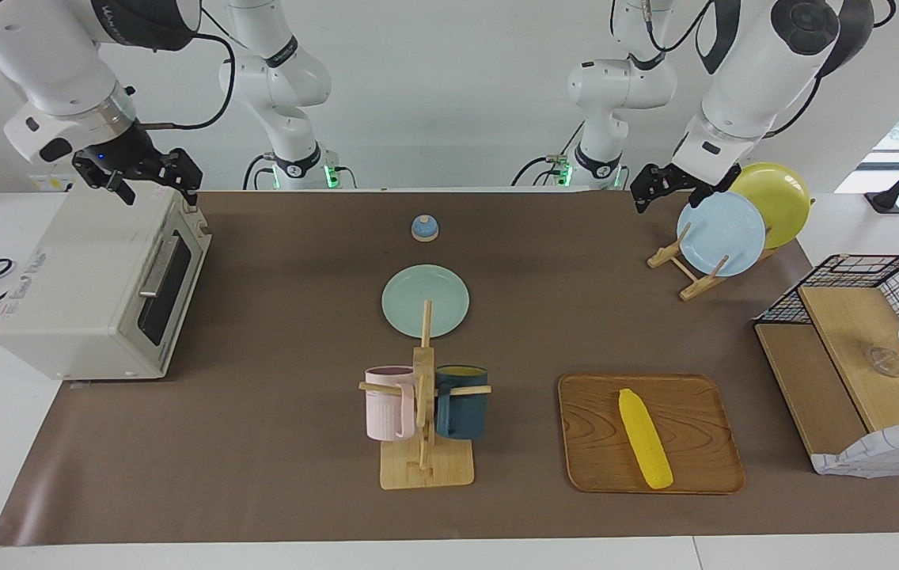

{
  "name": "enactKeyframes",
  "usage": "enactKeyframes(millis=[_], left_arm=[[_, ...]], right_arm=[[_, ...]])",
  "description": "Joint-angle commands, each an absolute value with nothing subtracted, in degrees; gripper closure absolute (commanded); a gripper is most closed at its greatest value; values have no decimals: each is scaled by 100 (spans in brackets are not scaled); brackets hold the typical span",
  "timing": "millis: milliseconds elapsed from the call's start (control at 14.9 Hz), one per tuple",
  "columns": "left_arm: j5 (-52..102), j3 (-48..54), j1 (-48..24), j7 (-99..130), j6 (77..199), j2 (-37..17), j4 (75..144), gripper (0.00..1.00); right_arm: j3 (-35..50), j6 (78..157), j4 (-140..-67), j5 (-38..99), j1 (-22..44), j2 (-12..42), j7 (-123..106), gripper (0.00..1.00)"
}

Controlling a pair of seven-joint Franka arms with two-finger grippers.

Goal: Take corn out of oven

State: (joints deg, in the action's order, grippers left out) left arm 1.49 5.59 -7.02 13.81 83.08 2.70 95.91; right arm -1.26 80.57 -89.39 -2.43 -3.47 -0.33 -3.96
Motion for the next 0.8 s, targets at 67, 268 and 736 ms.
enactKeyframes(millis=[67, 268, 736], left_arm=[[237, 580, -668, 1406, 8191, 264, 9475, 0], [352, 545, -659, 1406, 8427, 255, 9492, 0], [360, 554, -650, 1415, 8534, 237, 9492, 0]], right_arm=[[-105, 7954, -8886, -105, -413, -35, -378, 0], [-105, 7945, -8894, -105, -422, -35, -378, 0], [-105, 7937, -8895, -105, -378, -44, -378, 0]])
